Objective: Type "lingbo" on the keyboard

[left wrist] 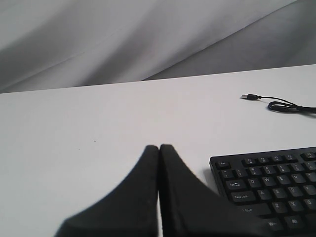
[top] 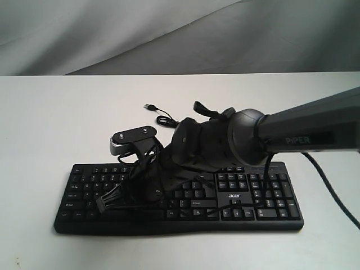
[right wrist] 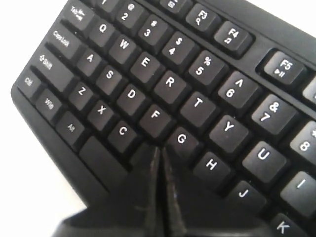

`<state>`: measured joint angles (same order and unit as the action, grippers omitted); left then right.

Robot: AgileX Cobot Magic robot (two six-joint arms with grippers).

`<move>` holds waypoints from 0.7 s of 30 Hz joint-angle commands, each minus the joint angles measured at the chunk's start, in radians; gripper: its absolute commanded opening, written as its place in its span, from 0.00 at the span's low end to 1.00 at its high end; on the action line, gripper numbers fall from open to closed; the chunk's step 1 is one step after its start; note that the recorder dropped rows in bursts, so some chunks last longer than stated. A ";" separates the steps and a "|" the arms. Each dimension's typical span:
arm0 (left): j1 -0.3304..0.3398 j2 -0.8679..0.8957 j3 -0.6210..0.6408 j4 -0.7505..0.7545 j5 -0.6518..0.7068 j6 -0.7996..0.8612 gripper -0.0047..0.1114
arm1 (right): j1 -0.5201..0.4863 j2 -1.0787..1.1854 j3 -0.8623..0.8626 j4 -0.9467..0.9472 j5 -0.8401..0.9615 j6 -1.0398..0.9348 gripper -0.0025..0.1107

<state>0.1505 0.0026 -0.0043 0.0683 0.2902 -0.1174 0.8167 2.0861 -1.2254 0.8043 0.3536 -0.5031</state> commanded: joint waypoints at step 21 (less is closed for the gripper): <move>0.002 -0.003 0.004 -0.008 -0.005 -0.004 0.04 | -0.131 -0.138 0.101 -0.082 0.006 0.056 0.02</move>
<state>0.1505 0.0026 -0.0043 0.0683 0.2902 -0.1174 0.6929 1.9574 -1.1312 0.7303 0.3668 -0.4467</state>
